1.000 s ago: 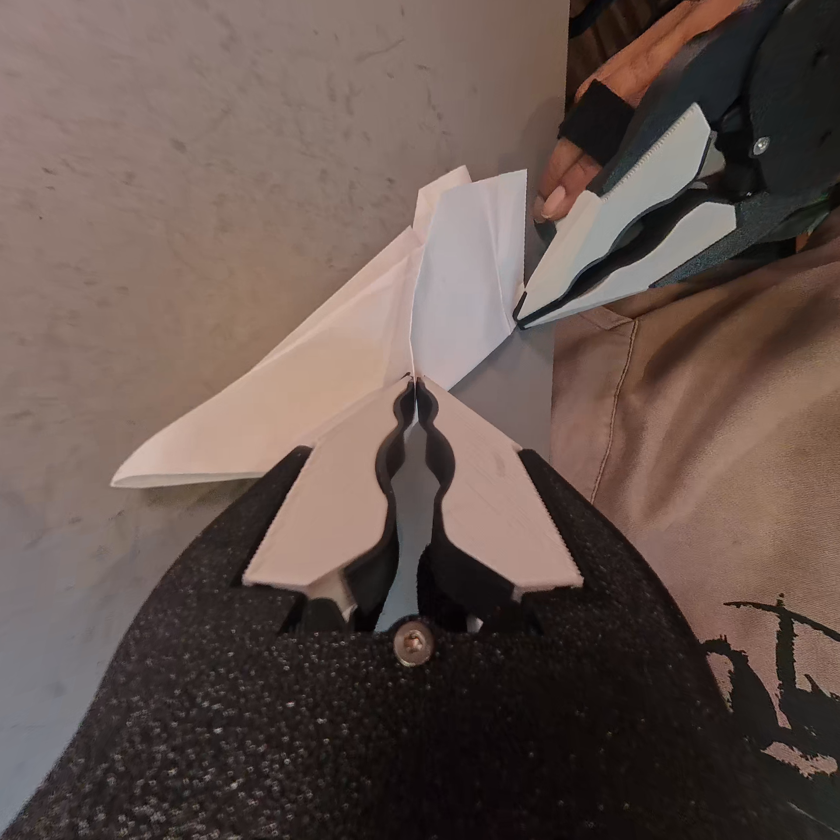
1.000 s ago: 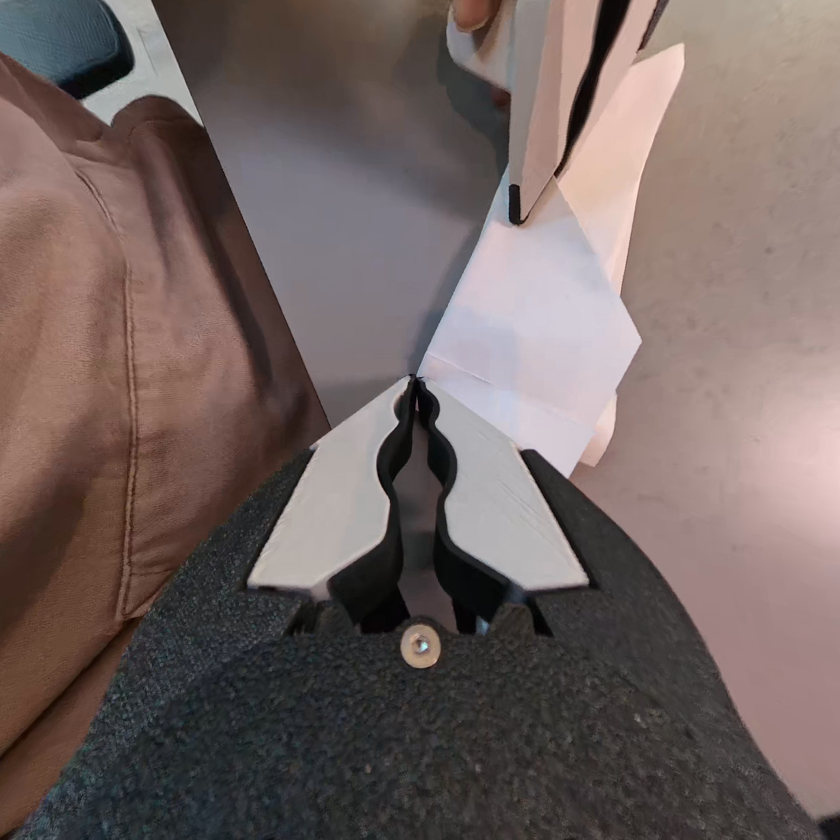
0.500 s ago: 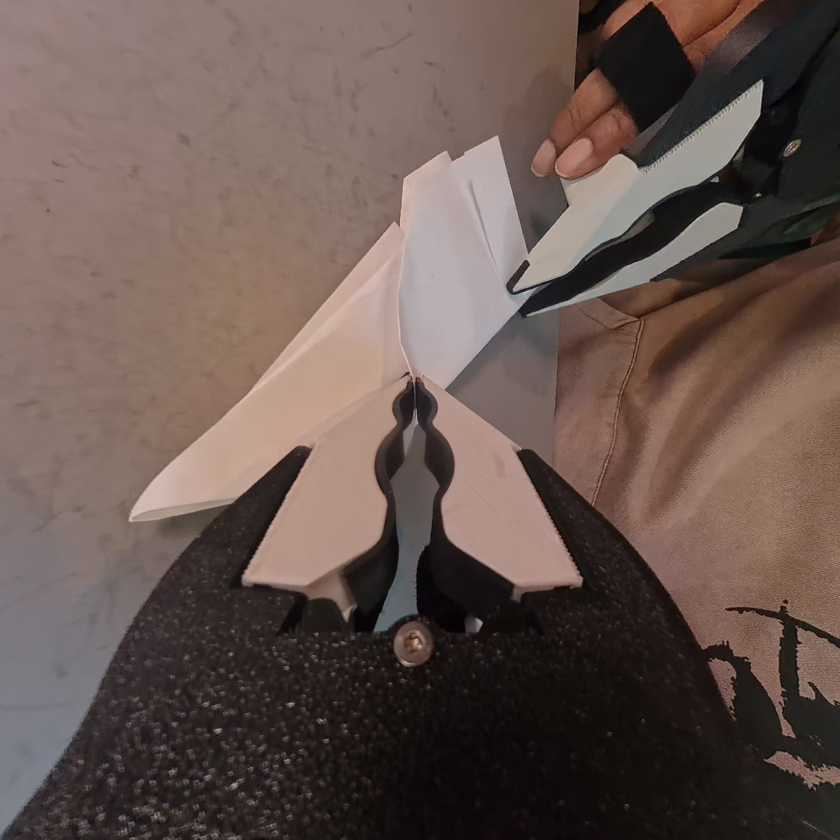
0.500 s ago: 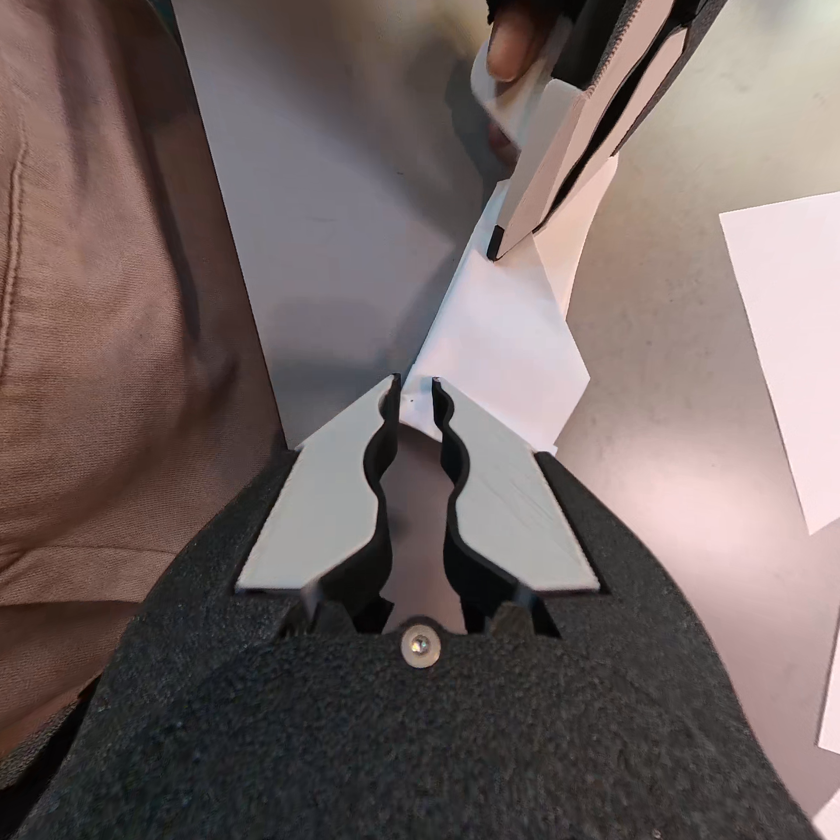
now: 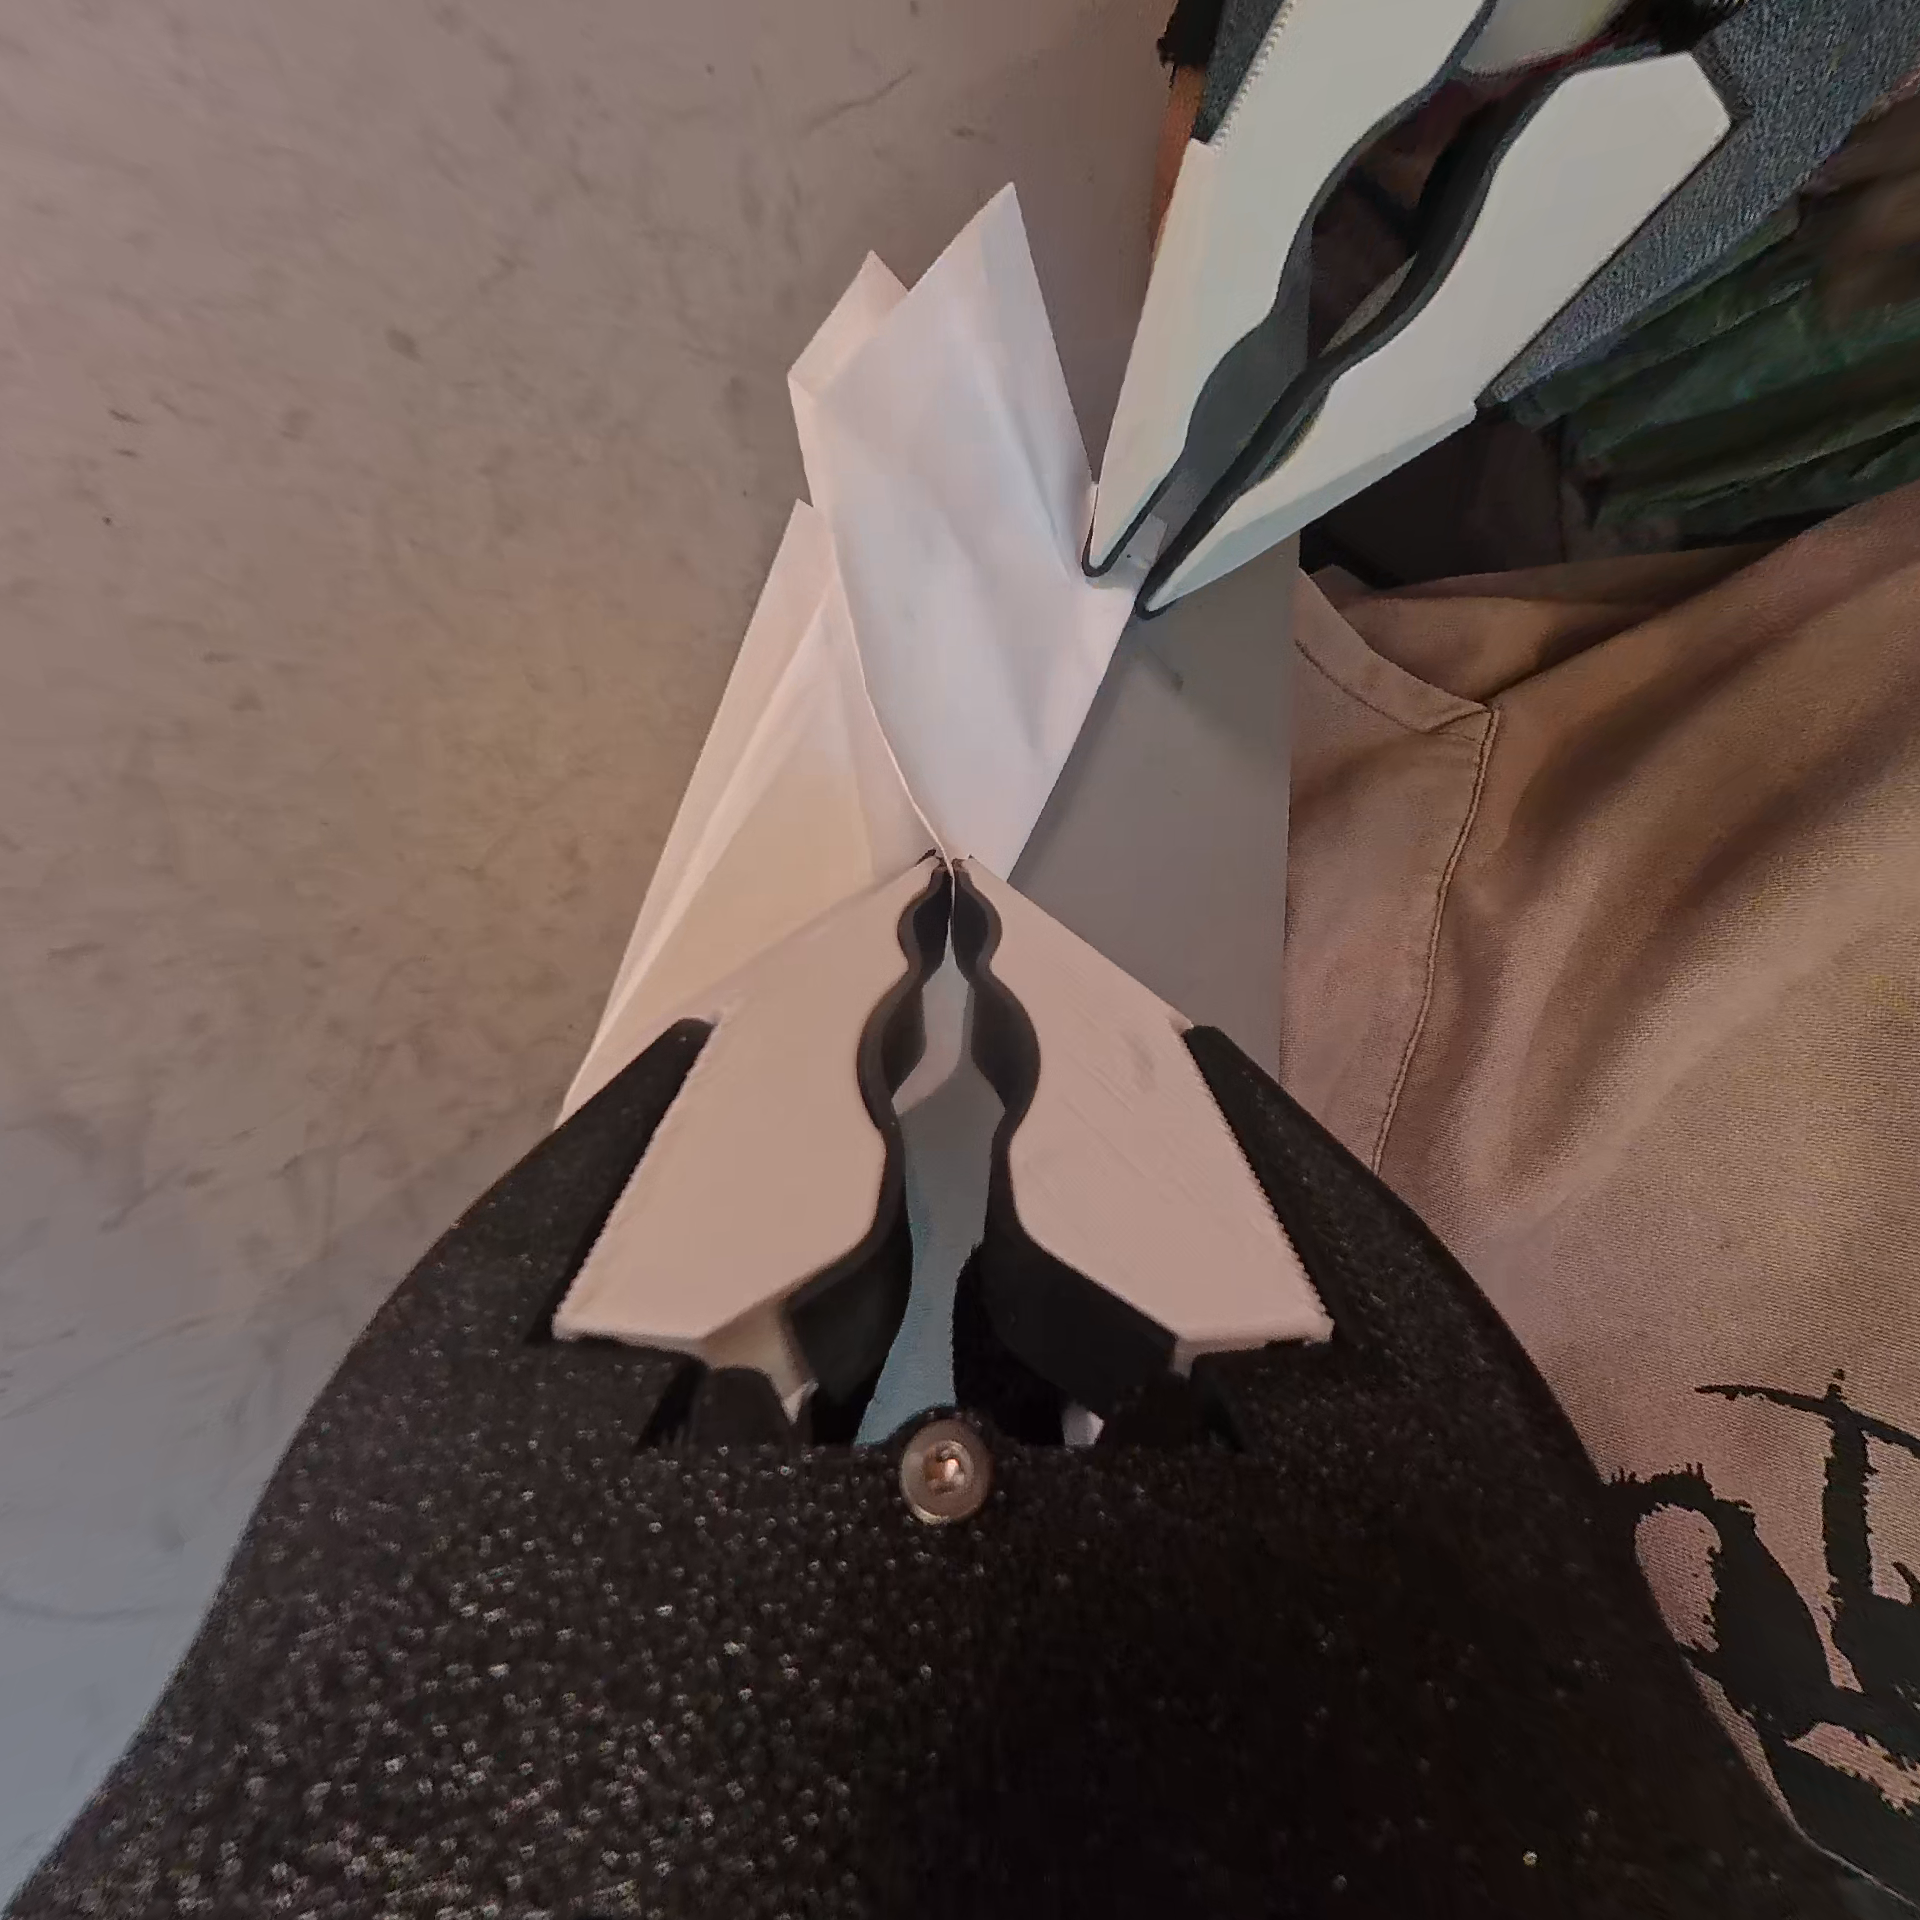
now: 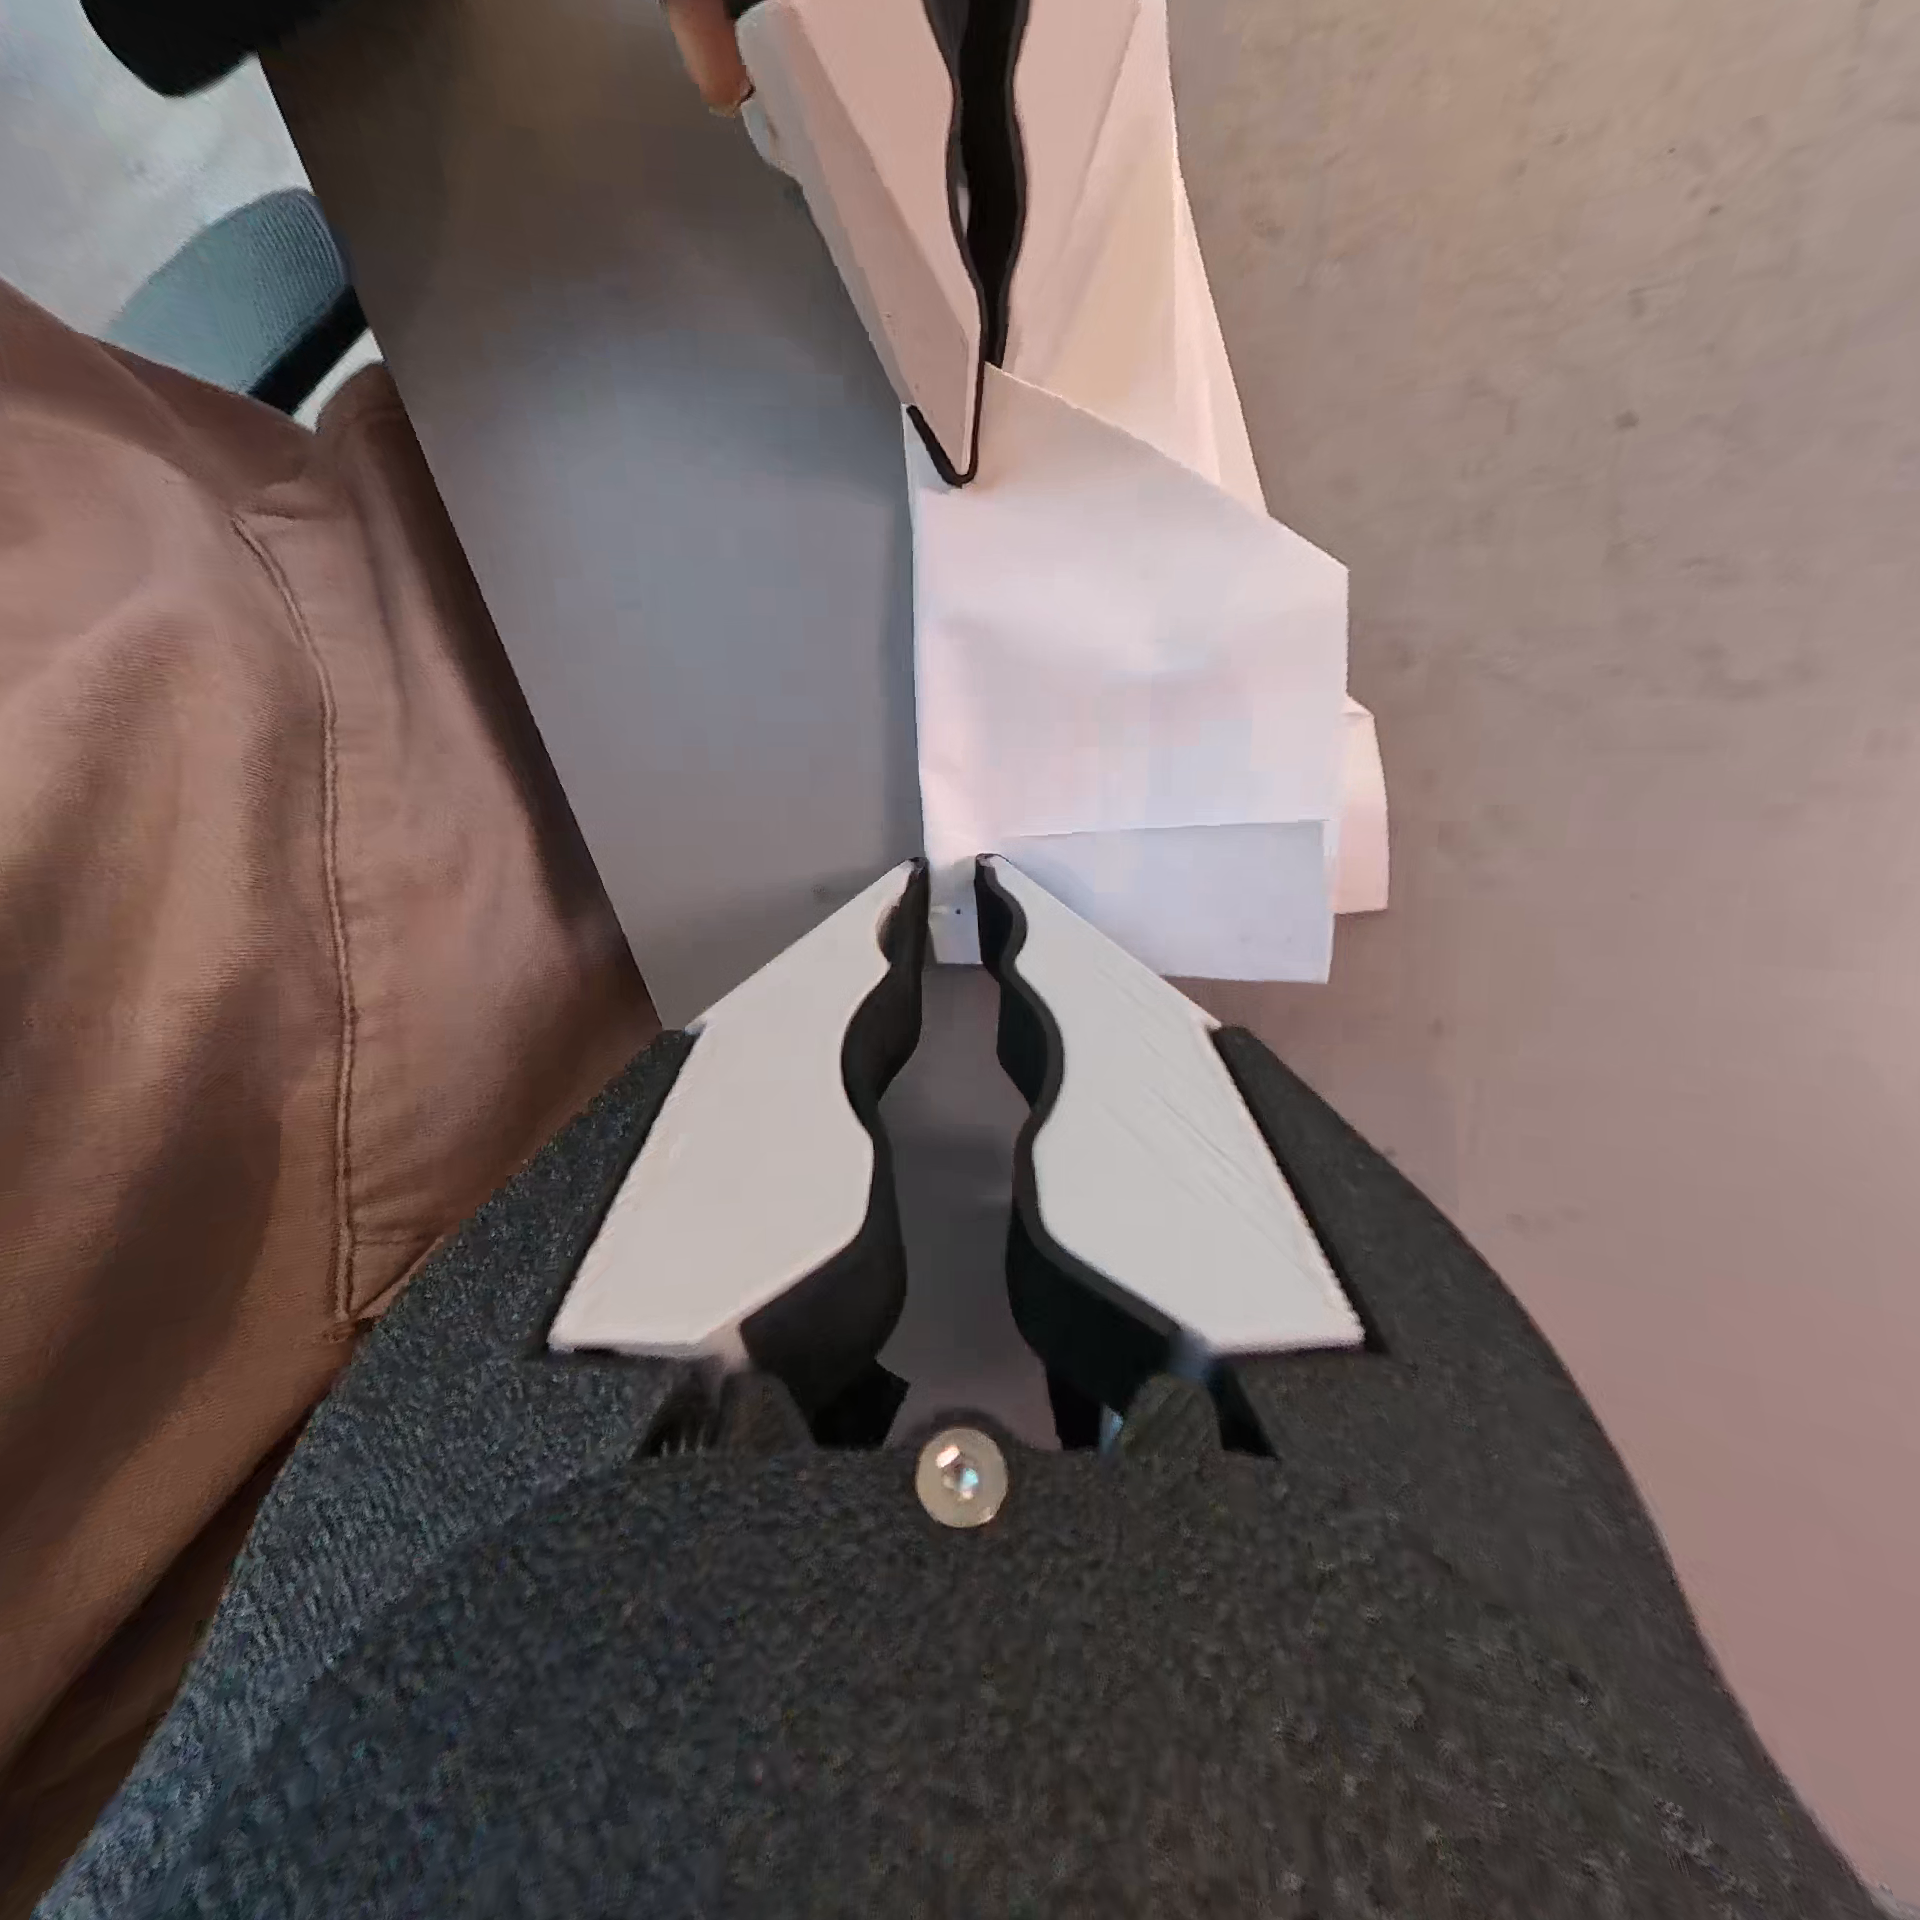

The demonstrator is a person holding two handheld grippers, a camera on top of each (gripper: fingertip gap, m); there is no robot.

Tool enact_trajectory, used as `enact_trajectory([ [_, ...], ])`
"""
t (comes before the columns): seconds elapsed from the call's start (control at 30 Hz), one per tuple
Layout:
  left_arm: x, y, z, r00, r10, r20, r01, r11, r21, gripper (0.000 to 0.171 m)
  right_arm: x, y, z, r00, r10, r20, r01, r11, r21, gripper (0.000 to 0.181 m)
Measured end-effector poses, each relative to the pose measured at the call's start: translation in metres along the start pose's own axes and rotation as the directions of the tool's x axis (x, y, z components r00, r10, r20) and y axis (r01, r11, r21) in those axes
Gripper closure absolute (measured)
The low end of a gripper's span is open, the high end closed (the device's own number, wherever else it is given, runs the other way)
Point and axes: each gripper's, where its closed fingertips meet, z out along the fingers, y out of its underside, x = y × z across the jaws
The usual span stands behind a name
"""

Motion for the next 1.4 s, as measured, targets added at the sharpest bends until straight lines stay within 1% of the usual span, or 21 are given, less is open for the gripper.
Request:
enact_trajectory([
  [0.07,0.0,0.0,0.0,1.0,0.003,0.003,-0.003,1.0,0.0,0.171,0.0,0.0,0.0,0.993,0.095,0.069,-0.094,0.996,-0.01,0.173],
  [0.13,0.0,0.0,0.0,1.0,0.006,0.006,-0.006,1.0,0.001,0.171,0.0,0.0,0.0,0.983,0.145,0.111,-0.143,0.989,-0.03,0.174],
  [0.27,-0.001,0.001,-0.001,0.999,0.022,0.035,-0.022,1.0,-0.006,0.171,0.001,0.0,0.0,0.985,0.139,0.106,-0.131,0.988,-0.077,0.174],
  [0.37,0.0,0.003,-0.004,0.998,0.03,0.055,-0.029,0.999,-0.017,0.171,0.002,-0.001,0.001,0.982,0.15,0.113,-0.142,0.987,-0.08,0.175],
  [0.5,0.0,0.008,-0.012,0.998,0.0,0.062,0.0,1.0,0.006,0.169,0.002,-0.001,0.001,0.992,0.105,0.077,-0.099,0.992,-0.075,0.175],
  [0.63,0.004,0.015,-0.028,0.986,0.056,0.158,-0.06,0.998,0.016,0.169,0.002,-0.001,0.001,0.988,0.123,0.09,-0.12,0.992,-0.045,0.175],
  [0.77,0.017,0.009,-0.04,0.964,0.135,0.228,-0.152,0.987,0.059,0.171,0.001,-0.002,0.001,0.99,0.111,0.087,-0.108,0.993,-0.04,0.175],
  [0.87,0.019,0.011,-0.039,0.933,0.196,0.302,-0.211,0.977,0.017,0.171,0.001,-0.002,0.001,0.989,0.118,0.093,-0.115,0.993,-0.035,0.175],
  [0.93,0.026,0.009,-0.045,0.925,0.209,0.318,-0.23,0.973,0.032,0.171,0.001,-0.002,0.001,0.99,0.109,0.087,-0.106,0.994,-0.035,0.175],
  [1.03,0.024,0.009,-0.057,0.909,0.207,0.362,-0.241,0.969,0.05,0.171,0.001,-0.002,0.001,0.991,0.098,0.087,-0.095,0.995,-0.036,0.175],
  [1.1,0.035,0.005,-0.052,0.925,0.214,0.315,-0.257,0.961,0.102,0.171,0.001,-0.002,0.001,0.992,0.092,0.089,-0.089,0.995,-0.04,0.175],
  [1.13,0.036,0.003,-0.047,0.927,0.217,0.307,-0.263,0.958,0.116,0.171,0.001,-0.002,0.001,0.992,0.086,0.089,-0.082,0.996,-0.042,0.175],
  [1.17,0.032,0.003,-0.042,0.918,0.222,0.328,-0.271,0.956,0.112,0.171,0.001,-0.002,0.001,0.993,0.08,0.089,-0.076,0.996,-0.043,0.175],
  [1.2,0.026,0.004,-0.036,0.908,0.228,0.351,-0.275,0.957,0.091,0.171,0.001,-0.002,0.001,0.993,0.076,0.089,-0.073,0.996,-0.042,0.175],
  [1.3,0.005,0.022,-0.021,0.889,0.241,0.389,-0.253,0.967,-0.021,0.171,0.001,-0.002,0.0,0.993,0.073,0.09,-0.07,0.997,-0.033,0.175],
  [1.33,0.002,0.024,-0.019,0.888,0.238,0.393,-0.25,0.968,-0.023,0.171,0.001,-0.002,0.0,0.994,0.067,0.088,-0.064,0.997,-0.03,0.175],
  [1.4,-0.001,0.026,-0.017,0.908,0.191,0.374,-0.207,0.978,0.003,0.171,0.001,-0.001,0.0,0.995,0.05,0.083,-0.047,0.998,-0.032,0.175],
])
